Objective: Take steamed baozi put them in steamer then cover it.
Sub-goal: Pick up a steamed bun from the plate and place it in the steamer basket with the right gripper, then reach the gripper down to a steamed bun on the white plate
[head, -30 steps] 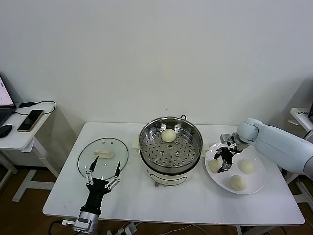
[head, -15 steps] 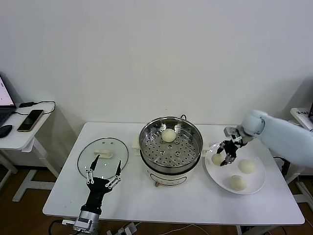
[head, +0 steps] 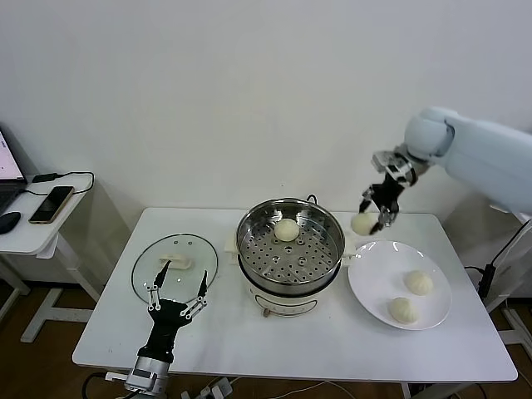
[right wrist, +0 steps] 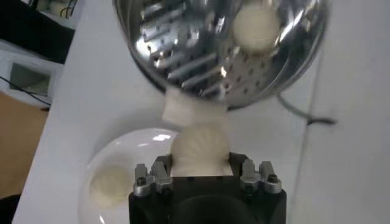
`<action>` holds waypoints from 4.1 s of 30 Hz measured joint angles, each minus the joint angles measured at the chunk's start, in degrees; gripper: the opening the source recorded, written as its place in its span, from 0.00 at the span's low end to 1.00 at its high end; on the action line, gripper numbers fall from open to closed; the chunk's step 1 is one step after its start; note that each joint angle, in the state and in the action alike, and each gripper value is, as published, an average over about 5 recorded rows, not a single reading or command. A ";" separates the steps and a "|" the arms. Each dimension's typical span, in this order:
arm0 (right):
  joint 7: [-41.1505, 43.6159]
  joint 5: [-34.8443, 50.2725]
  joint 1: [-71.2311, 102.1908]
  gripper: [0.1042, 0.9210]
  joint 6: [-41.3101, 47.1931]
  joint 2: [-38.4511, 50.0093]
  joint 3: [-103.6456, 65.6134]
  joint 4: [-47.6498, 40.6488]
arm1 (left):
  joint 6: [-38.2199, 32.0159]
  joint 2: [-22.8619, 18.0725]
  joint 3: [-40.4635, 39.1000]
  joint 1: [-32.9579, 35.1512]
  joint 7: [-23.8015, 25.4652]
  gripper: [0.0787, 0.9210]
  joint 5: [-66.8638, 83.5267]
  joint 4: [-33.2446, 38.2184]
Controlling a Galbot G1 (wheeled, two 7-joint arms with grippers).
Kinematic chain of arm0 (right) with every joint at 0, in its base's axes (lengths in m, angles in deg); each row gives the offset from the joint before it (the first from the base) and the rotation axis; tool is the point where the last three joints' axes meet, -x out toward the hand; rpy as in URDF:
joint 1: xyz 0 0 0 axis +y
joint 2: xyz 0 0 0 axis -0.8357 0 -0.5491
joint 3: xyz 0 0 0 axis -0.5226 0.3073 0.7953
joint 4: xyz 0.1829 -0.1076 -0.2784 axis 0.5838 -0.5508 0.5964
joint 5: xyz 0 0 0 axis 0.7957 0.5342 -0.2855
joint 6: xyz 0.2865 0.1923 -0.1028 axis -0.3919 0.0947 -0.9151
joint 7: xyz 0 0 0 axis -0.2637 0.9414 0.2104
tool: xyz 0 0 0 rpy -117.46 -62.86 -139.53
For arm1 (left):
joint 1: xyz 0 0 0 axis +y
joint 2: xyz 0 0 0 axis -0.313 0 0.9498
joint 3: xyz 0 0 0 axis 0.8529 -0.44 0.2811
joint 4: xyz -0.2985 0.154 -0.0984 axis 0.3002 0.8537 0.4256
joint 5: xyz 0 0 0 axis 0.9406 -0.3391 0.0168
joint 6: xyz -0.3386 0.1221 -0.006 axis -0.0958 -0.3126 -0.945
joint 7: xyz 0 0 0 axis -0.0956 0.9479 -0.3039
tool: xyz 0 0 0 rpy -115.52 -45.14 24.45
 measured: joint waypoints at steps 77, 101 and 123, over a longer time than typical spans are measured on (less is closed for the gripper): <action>-3.86 -7.27 6.71 0.88 0.95 17.94 1.91 6.34 | 0.72 0.08 -0.13 -0.64 -0.72 0.88 0.02 -0.14; -6.70 -13.01 27.53 0.88 -0.05 20.35 -7.81 1.94 | 0.74 -0.46 0.15 -0.36 -0.76 0.88 -0.33 -0.48; -7.83 -14.31 33.06 0.72 0.13 18.15 -11.47 -1.16 | 0.44 -0.26 0.73 -0.44 -0.89 0.88 -0.29 -1.01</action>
